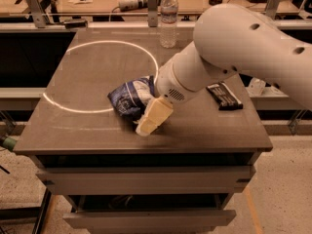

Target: Move blue chip bag near water bottle

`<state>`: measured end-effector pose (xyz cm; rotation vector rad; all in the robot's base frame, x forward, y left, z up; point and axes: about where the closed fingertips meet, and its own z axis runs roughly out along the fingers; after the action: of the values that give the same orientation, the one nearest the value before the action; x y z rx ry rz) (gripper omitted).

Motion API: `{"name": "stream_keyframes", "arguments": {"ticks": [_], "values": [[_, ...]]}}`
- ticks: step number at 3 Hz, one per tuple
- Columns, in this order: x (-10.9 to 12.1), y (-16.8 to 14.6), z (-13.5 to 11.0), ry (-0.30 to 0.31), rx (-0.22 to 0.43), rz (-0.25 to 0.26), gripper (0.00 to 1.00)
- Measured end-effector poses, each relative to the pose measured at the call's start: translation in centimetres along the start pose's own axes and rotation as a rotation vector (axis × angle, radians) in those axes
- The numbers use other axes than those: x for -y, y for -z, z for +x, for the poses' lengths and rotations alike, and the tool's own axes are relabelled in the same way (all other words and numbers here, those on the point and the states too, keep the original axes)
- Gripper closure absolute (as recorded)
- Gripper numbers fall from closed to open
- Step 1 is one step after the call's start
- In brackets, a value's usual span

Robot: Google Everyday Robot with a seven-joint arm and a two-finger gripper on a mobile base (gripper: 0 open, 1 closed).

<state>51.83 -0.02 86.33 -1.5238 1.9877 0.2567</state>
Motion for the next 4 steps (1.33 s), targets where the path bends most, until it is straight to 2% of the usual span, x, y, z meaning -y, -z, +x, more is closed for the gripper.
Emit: {"name": "stream_keyframes", "arguments": {"ticks": [1,2,3,4], "values": [[-0.5,-1.3,1.4,-0.030,-0.039,-0.046,0.19],[-0.8,-2.1,2.1,-0.035,-0.062,-0.077,0.42],[-0.4,-1.5,1.5,-0.044,-0.048,-0.062,0.65],[2.0,2.1,1.0,-0.100,0.011,0.056,0.88]]}}
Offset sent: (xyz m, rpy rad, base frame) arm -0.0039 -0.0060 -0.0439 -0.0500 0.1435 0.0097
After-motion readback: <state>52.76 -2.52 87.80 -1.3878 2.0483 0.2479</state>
